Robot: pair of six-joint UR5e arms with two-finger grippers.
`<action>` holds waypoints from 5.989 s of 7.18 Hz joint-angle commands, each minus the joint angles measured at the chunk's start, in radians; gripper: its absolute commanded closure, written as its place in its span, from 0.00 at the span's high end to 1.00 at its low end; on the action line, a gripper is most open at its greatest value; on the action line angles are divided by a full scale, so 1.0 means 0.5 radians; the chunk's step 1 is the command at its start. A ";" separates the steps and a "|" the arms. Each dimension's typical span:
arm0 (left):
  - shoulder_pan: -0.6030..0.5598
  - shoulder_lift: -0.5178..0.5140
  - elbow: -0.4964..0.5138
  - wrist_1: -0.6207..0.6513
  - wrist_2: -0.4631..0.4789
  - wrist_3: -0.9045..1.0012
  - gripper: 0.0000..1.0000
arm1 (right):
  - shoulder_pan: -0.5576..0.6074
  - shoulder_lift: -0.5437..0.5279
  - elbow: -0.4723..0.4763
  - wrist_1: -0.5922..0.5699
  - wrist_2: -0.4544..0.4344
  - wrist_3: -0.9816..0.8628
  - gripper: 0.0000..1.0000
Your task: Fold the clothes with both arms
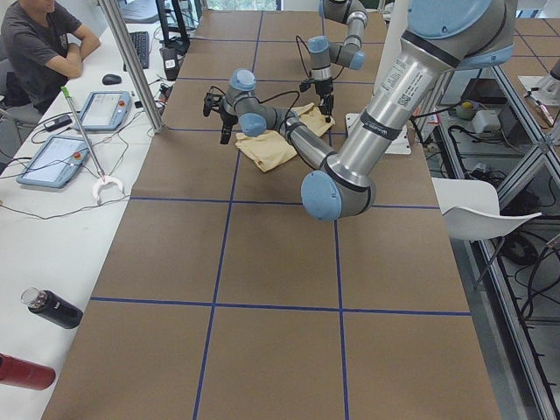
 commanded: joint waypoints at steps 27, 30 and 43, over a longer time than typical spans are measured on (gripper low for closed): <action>0.414 0.471 -0.179 -0.333 -0.023 -0.241 0.00 | 0.761 -0.027 -0.005 -0.020 -0.116 -0.569 1.00; 0.384 0.425 -0.142 -0.324 -0.016 -0.379 0.00 | 0.764 -0.037 -0.005 -0.017 -0.116 -0.569 1.00; 0.046 -0.345 0.880 -0.539 0.247 -0.229 1.00 | 0.761 -0.080 -0.008 -0.014 -0.147 -0.572 1.00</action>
